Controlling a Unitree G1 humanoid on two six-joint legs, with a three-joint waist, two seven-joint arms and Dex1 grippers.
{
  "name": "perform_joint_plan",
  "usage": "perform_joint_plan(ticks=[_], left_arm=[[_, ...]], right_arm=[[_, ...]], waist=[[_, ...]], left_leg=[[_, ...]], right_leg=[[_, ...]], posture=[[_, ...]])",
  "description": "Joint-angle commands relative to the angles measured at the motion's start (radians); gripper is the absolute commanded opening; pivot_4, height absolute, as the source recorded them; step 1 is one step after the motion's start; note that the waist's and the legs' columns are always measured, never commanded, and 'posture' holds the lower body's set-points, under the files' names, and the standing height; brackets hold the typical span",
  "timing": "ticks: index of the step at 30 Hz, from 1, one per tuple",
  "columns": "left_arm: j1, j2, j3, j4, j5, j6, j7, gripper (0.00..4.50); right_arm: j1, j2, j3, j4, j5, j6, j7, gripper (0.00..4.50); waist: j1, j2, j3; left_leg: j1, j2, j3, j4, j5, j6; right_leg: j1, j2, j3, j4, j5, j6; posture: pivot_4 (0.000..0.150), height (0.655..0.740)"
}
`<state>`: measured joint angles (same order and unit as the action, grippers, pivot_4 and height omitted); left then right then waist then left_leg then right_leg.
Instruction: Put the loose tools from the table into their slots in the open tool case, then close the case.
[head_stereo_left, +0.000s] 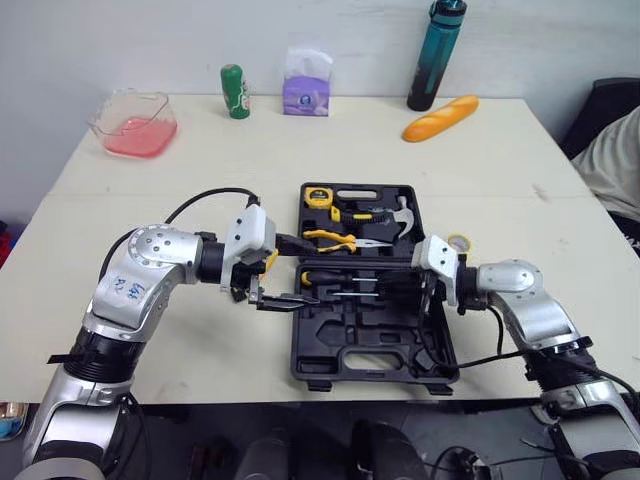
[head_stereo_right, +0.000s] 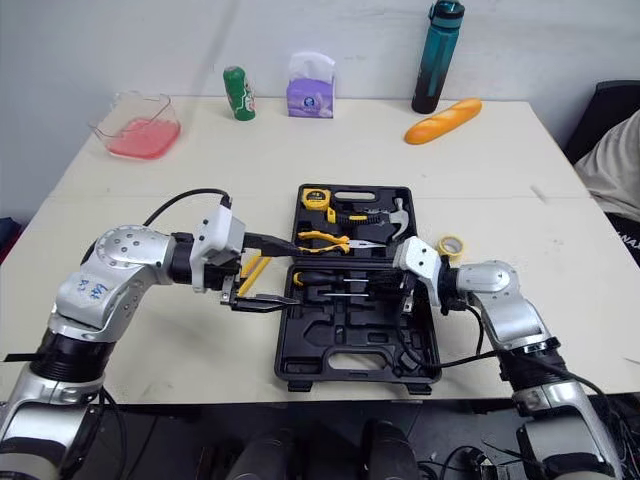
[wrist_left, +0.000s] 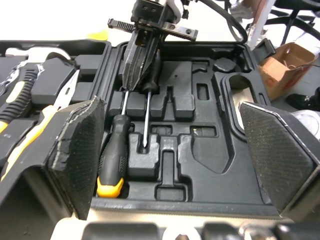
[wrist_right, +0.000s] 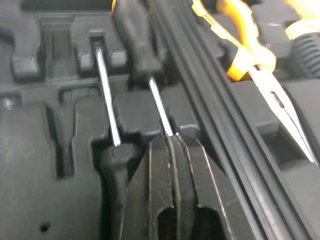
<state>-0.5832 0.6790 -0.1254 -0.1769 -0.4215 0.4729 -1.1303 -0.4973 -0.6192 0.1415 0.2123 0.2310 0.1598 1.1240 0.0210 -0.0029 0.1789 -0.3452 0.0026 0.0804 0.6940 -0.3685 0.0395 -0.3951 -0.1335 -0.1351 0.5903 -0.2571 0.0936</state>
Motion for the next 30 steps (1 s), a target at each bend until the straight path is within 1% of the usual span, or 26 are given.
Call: perform_joint_plan(ticks=[1, 3, 4, 6, 9, 12, 14, 15, 16, 19, 21, 22, 24, 27, 30], left_arm=[[0.034, 0.009, 0.082, -0.011, -0.026, 0.012, 0.045, 4.50], [0.078, 0.020, 0.139, -0.034, -0.054, 0.050, 0.077, 4.50], [0.107, 0.030, 0.173, -0.051, -0.070, 0.072, 0.093, 4.50], [0.176, 0.056, 0.252, -0.082, -0.099, 0.114, 0.124, 4.50], [0.296, 0.097, 0.388, -0.116, -0.147, 0.178, 0.159, 4.50], [0.488, 0.135, 0.625, -0.098, -0.181, 0.243, 0.181, 4.50], [0.622, 0.147, 0.767, -0.051, -0.163, 0.235, 0.189, 4.50], [0.685, 0.151, 0.833, -0.012, -0.144, 0.220, 0.194, 4.50], [0.741, 0.154, 0.894, 0.029, -0.129, 0.205, 0.197, 4.50], [0.840, 0.161, 1.030, 0.146, -0.110, 0.170, 0.214, 4.50], [0.850, 0.174, 1.081, 0.243, -0.086, 0.132, 0.254, 4.50], [0.845, 0.181, 1.096, 0.286, -0.075, 0.112, 0.275, 4.50], [0.822, 0.203, 1.119, 0.366, -0.065, 0.084, 0.306, 4.50], [0.808, 0.227, 1.114, 0.418, -0.061, 0.055, 0.305, 4.50], [0.796, 0.238, 1.078, 0.413, -0.062, 0.041, 0.293, 4.50]], right_arm=[[0.012, -0.032, -0.106, -0.130, 0.125, 0.132, 0.003, 0.03], [0.011, -0.065, -0.178, -0.198, 0.182, 0.195, -0.009, 0.03], [0.016, -0.088, -0.214, -0.229, 0.210, 0.230, -0.013, 0.03], [0.038, -0.141, -0.282, -0.272, 0.249, 0.285, -0.018, 0.03], [0.122, -0.233, -0.373, -0.299, 0.272, 0.327, 0.002, 0.03], [0.271, -0.342, -0.534, -0.263, 0.291, 0.369, 0.044, 0.96], [0.358, -0.388, -0.638, -0.213, 0.274, 0.350, 0.045, 1.99], [0.394, -0.408, -0.685, -0.181, 0.258, 0.336, 0.038, 2.39], [0.427, -0.425, -0.728, -0.151, 0.244, 0.322, 0.034, 2.90], [0.500, -0.456, -0.823, -0.081, 0.213, 0.287, 0.026, 4.45], [0.518, -0.464, -0.865, -0.029, 0.197, 0.271, -0.001, 4.45], [0.520, -0.465, -0.877, -0.007, 0.191, 0.266, -0.017, 4.45], [0.530, -0.465, -0.888, 0.030, 0.171, 0.244, -0.037, 4.45], [0.544, -0.463, -0.887, 0.061, 0.156, 0.213, -0.039, 4.45], [0.530, -0.458, -0.873, 0.054, 0.161, 0.213, -0.055, 4.45]], waist=[[-0.001, 0.004, 0.002], [-0.003, 0.008, 0.005], [-0.005, 0.010, 0.006], [-0.007, 0.011, 0.007], [-0.006, 0.010, 0.008], [0.000, 0.010, 0.008], [0.000, 0.012, 0.009], [0.001, 0.012, 0.009], [0.000, 0.012, 0.009], [-0.001, 0.011, 0.010], [0.000, 0.011, 0.010], [0.001, 0.012, 0.010], [0.003, 0.012, 0.010], [0.001, 0.012, 0.010], [-0.006, 0.014, 0.010]], left_leg=[[-0.004, 0.000, 0.000, 0.000, 0.000, 0.000], [-0.014, 0.000, 0.000, 0.004, 0.001, 0.000], [-0.017, 0.000, 0.001, 0.005, 0.001, 0.000], [-0.019, -0.001, 0.002, 0.005, 0.002, 0.001], [-0.019, -0.001, 0.001, 0.005, 0.002, 0.002], [-0.019, -0.001, 0.001, 0.004, 0.002, 0.002], [-0.020, -0.001, 0.001, 0.003, 0.001, 0.003], [-0.020, -0.001, 0.001, 0.003, 0.001, 0.003], [-0.020, -0.001, 0.001, 0.003, 0.001, 0.003], [-0.017, -0.001, 0.003, 0.004, 0.000, 0.004], [-0.013, 0.001, 0.006, 0.003, -0.005, 0.004], [-0.010, 0.002, 0.006, 0.003, -0.010, -0.002], [-0.010, 0.002, 0.007, 0.003, -0.010, -0.002], [-0.010, 0.003, 0.009, 0.001, -0.011, -0.003], [-0.010, 0.003, 0.012, -0.001, -0.011, -0.004]], right_leg=[[-0.004, 0.001, -0.001, 0.000, 0.000, 0.000], [-0.015, 0.002, -0.001, 0.004, 0.000, 0.000], [-0.017, 0.003, -0.001, 0.005, 0.000, 0.000], [-0.019, 0.004, -0.002, 0.005, 0.000, 0.000], [-0.018, 0.004, -0.003, 0.004, 0.000, 0.000], [-0.018, 0.001, -0.002, 0.002, 0.001, 0.001], [-0.018, 0.001, -0.002, 0.001, 0.001, 0.001], [-0.019, 0.001, -0.003, 0.001, 0.001, 0.001], [-0.018, 0.001, -0.003, 0.001, 0.001, 0.001], [-0.018, 0.000, -0.001, -0.002, 0.001, 0.001], [-0.017, -0.001, 0.001, -0.001, 0.000, 0.000], [-0.016, -0.001, 0.002, -0.001, -0.001, -0.001], [-0.018, -0.002, 0.004, 0.001, -0.001, -0.002], [-0.019, -0.003, 0.005, 0.001, -0.001, -0.003], [-0.021, -0.003, 0.007, 0.001, -0.001, -0.003]], posture=[[0.150, 0.7394], [0.150, 0.7394], [0.150, 0.7394], [0.150, 0.7394], [0.150, 0.7394], [0.150, 0.7394], [0.150, 0.7394], [0.150, 0.7394], [0.150, 0.7394], [0.150, 0.7394], [0.150, 0.7394], [0.150, 0.7394], [0.150, 0.7394], [0.150, 0.7394], [0.150, 0.7394]])
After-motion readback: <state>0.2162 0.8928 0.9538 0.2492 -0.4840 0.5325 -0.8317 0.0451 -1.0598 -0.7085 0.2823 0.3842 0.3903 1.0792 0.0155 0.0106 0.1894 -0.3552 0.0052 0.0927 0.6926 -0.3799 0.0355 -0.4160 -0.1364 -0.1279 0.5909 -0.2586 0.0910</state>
